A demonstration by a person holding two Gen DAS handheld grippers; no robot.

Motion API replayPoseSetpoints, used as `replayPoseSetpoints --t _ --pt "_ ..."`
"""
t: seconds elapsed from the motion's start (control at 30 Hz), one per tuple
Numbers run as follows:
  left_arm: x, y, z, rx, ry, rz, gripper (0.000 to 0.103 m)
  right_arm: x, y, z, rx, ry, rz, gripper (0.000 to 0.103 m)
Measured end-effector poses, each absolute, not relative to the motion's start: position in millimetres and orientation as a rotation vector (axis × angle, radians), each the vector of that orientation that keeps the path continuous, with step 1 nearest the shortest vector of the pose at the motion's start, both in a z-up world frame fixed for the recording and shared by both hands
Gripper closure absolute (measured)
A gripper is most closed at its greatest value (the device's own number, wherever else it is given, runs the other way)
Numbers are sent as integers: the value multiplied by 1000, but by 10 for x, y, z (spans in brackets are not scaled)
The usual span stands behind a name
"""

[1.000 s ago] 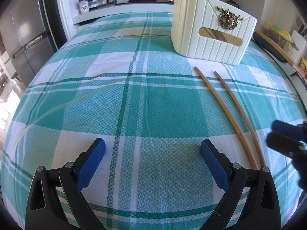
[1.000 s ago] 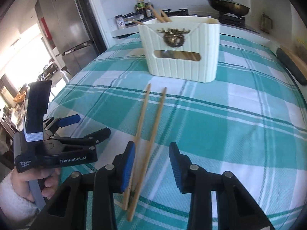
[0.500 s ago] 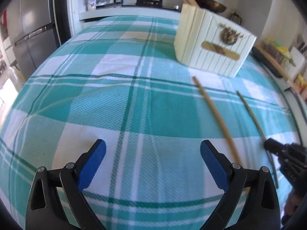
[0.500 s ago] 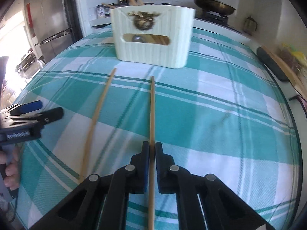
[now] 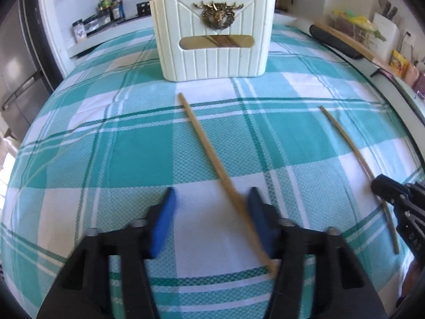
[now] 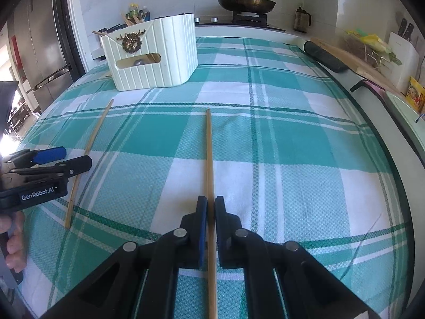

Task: Organize utensils
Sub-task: 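Grasp a wooden chopstick with the right tool while the left tool grasps another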

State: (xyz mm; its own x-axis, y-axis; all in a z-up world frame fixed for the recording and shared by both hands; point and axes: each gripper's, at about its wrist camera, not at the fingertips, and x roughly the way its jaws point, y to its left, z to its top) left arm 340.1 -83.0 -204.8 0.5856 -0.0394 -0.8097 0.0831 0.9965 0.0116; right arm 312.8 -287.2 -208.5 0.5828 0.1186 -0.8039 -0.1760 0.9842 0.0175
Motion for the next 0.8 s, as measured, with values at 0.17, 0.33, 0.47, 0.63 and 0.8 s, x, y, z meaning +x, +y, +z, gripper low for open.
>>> replayPoseSetpoints --t 0.17,0.33,0.47,0.63,0.8 --pt "3284 -683 -2036 19 955 -86 98 3094 -2953 -2078 -55 930 154 97" --pt "3060 -417 -2024 -10 973 -86 98 3042 -3073 -2071 -59 930 123 97" --pt "2881 -267 -2009 -18 992 -94 97 2942 -3183 -2065 -73 933 97 97" --pt "2854 -140 -1985 -56 1033 -184 56 2839 -3305 -2020 -67 954 83 89" --pt "3010 -76 -1934 -26 1061 -227 33 2806 -3416 -1952 -29 980 136 68"
